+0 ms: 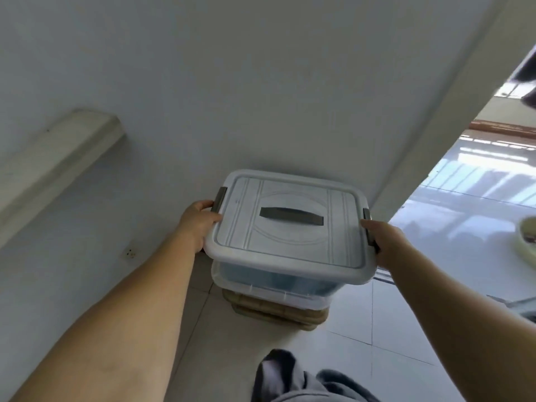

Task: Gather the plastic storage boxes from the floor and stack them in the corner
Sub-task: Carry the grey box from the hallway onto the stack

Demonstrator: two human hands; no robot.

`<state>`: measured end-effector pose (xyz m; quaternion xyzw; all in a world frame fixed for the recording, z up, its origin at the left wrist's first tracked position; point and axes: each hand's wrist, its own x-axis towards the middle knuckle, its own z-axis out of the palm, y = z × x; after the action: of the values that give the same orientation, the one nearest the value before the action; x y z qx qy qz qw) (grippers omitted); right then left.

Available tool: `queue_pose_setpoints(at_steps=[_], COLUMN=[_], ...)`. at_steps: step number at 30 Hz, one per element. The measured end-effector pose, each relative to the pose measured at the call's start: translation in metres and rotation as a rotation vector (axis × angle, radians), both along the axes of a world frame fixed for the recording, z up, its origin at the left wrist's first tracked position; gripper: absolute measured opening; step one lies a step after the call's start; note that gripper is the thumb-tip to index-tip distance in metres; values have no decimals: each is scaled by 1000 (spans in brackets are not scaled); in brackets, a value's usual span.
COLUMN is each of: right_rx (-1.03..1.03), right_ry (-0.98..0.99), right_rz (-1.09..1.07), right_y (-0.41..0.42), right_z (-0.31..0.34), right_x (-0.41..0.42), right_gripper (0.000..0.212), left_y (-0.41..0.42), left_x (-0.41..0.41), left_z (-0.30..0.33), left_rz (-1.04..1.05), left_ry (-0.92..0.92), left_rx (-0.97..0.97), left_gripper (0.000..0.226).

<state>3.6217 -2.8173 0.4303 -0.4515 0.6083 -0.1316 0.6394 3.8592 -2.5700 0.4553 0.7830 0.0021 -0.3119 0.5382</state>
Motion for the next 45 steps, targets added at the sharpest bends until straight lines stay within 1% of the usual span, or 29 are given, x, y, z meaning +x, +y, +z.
queue_pose_setpoints(at_steps=[3, 5, 12, 19, 23, 25, 29, 33, 35, 37, 39, 41, 43, 45], right_rx=[12, 23, -69, -94, -116, -124, -157, -215, -244, -252, -246, -254, -250, -254], right_ry=[7, 21, -11, 27, 50, 102, 221, 320, 339, 336, 325, 318, 303, 279], right_rz=[-20, -35, -2, 66, 111, 169, 320, 350, 343, 336, 322, 307, 292, 268], right_y=[5, 7, 16, 18, 23, 26, 32, 34, 34, 34, 34, 33, 31, 27], right_z=[-7, -12, -18, -19, -20, -22, -23, -18, -17, -16, -14, -11, -7, -5], right_x=[4, 5, 3, 5, 7, 8, 8, 13, 14, 13, 11, 6, 2, -11], right_gripper=[30, 33, 16, 24, 13, 16, 34, 35, 35, 34, 34, 35, 40, 46], left_y=[1, 2, 3, 6, 8, 9, 7, 0, -4, -8, -14, -24, -35, -53], left_x=[11, 17, 25, 23, 24, 25, 25, 19, 14, 9, 3, -6, -17, -32], left_z=[-14, -23, -42, -47, -46, -45, -42, -39, -36, -33, -30, -24, -18, -11], left_rz=[-25, -26, -47, -44, -33, -47, -90, -194, -236, -257, -269, -305, -360, -443], left_ry=[39, 56, 96, 80, 42, 14, -51, -192, -242, -274, -322, -407, -494, -534], left_rx=[-5, -18, -41, 34, 68, 102, 165, 332, 398, 471, 585, 693, 731, 738], left_gripper=[60, 61, 62, 62, 63, 64, 64, 53, 44, 39, 45, 57, 65, 67])
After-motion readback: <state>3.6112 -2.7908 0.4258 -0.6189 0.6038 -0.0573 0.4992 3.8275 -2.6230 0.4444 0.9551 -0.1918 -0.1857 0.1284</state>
